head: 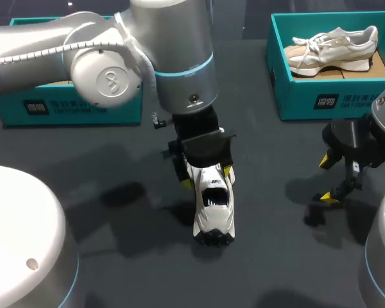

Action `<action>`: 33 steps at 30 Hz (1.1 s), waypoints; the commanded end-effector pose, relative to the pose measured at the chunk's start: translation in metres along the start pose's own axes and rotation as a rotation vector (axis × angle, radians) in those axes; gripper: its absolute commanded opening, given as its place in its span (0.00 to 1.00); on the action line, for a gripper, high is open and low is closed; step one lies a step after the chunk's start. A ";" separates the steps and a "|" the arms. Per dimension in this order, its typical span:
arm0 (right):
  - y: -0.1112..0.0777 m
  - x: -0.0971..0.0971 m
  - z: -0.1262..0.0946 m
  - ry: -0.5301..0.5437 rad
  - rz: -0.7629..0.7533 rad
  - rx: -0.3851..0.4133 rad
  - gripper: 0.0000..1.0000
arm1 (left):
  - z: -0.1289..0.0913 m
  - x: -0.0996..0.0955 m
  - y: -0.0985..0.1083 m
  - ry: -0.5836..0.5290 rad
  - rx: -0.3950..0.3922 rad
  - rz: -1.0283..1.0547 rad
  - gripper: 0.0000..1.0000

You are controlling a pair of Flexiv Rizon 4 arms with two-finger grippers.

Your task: Take the shoe out of the shoebox, open the shoe tongue, remove and reinsert the insole, then place the shoe into the shoebox

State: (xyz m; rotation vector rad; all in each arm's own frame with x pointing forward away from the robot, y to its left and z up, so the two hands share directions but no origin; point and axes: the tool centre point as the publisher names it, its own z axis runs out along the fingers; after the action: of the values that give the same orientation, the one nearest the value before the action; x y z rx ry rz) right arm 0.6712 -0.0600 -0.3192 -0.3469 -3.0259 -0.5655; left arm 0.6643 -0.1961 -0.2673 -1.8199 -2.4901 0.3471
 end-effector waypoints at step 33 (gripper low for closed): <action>0.000 0.001 0.000 -0.002 0.000 0.001 1.00 | 0.001 0.009 -0.043 0.003 -0.109 -0.945 1.00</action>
State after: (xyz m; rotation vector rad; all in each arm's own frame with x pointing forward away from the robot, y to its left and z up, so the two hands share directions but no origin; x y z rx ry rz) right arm 0.6712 -0.0600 -0.3192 -0.3470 -3.0259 -0.5655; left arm 0.6281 -0.1917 -0.2490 -0.7165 -2.9565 0.1898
